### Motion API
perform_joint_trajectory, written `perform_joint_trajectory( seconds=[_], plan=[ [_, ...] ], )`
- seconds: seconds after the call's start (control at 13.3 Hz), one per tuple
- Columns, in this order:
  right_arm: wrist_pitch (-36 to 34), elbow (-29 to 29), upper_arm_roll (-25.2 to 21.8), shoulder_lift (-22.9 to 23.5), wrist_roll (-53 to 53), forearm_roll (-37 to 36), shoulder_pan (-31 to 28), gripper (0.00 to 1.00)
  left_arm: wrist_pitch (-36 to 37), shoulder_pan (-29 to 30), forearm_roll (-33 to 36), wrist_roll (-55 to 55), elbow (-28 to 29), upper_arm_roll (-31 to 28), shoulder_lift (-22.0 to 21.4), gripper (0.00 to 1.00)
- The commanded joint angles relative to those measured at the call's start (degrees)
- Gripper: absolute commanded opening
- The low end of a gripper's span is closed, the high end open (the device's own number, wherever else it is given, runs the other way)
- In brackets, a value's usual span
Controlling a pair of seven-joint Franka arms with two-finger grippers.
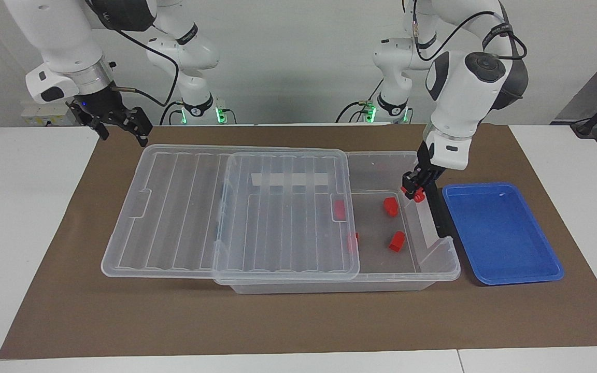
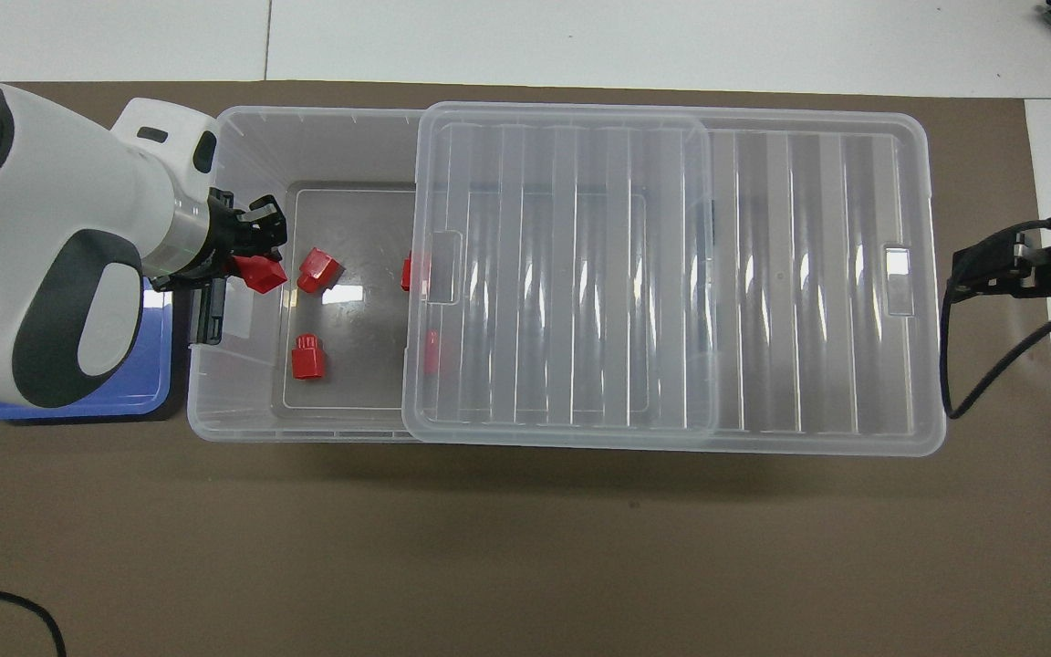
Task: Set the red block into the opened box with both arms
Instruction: 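Carry the red block over the opened box with the left gripper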
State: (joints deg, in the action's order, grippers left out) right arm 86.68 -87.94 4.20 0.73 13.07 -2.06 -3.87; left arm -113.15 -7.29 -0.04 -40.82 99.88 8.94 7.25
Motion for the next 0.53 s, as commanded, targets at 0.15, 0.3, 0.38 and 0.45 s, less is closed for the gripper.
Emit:
perform_joint_trajectory(
  seconds=[0.15, 0.3, 0.38, 0.45],
  plan=[
    [-0.2, -0.48, 0.37, -0.29, 0.64, 0.3, -0.26, 1.0, -8.31, -3.6, 2.32, -1.8, 4.97, -0.86, 0.74, 0.0],
    [-0.11, -0.48, 0.37, -0.29, 0.55, 0.3, -0.26, 1.0, -9.19, -4.74, 2.59, -2.33, 4.97, -0.94, 2.14, 0.0],
    [-0.02, -0.48, 0.37, -0.29, 0.55, 0.3, -0.26, 1.0, -9.98, -5.7, 5.11, -4.51, 4.62, -0.95, 3.89, 0.0],
    [-0.02, -0.57, 0.37, -0.29, 0.64, 0.3, -0.35, 1.0, -11.9, -6.93, 8.44, -8.18, 4.62, -0.86, 5.65, 0.0]
  ],
)
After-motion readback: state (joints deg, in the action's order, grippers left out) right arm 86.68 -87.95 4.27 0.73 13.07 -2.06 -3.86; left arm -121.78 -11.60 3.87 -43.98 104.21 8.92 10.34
